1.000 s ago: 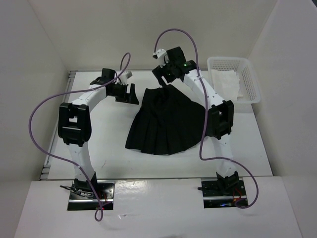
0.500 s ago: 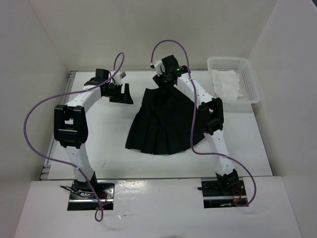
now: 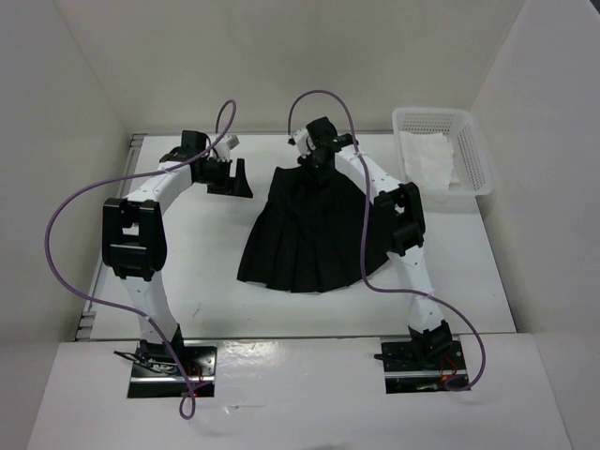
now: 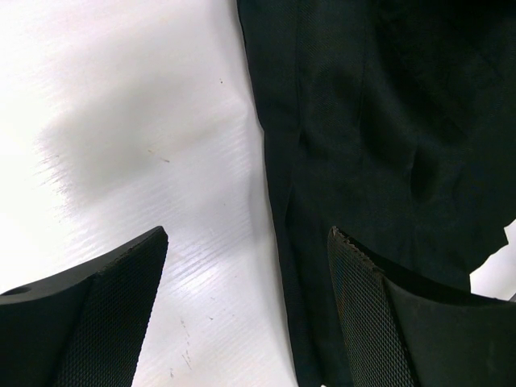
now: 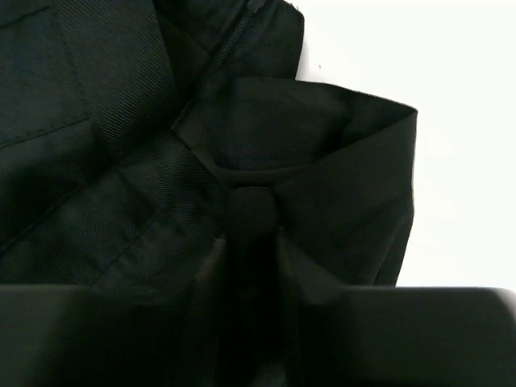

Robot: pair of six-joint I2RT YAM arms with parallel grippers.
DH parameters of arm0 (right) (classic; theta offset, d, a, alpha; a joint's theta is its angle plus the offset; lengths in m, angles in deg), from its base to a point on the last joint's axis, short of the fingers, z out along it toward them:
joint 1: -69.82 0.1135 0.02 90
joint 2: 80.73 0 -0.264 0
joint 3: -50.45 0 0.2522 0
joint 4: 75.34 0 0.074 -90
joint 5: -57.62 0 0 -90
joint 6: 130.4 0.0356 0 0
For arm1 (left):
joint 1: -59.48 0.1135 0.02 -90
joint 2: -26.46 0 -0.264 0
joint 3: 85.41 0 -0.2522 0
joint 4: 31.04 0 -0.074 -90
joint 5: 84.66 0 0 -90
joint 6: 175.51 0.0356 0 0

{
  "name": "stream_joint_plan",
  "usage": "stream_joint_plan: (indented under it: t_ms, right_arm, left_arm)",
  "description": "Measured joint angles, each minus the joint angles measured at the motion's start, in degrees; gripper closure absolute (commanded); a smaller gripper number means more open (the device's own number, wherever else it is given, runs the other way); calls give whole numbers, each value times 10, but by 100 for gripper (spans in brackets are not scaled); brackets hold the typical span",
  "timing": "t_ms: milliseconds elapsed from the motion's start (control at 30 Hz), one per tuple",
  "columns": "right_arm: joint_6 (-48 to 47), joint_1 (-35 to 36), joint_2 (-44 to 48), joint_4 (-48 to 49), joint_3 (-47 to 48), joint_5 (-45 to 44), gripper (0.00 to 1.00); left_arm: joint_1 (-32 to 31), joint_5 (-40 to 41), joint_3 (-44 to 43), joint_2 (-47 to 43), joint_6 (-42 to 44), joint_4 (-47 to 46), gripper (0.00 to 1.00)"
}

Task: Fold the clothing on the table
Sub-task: Flatten the skirt out

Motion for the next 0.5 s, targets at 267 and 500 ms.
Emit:
stream_joint_plan:
  t_ms: [267,500]
  right_arm:
    - [-2,-3,11,5,-3,-25,100]
    - [7,-16,70,7,2,-36,100]
  left_arm:
    - [0,0,0,0,10,1,14]
    - [0,-1,0,0,12,1,14]
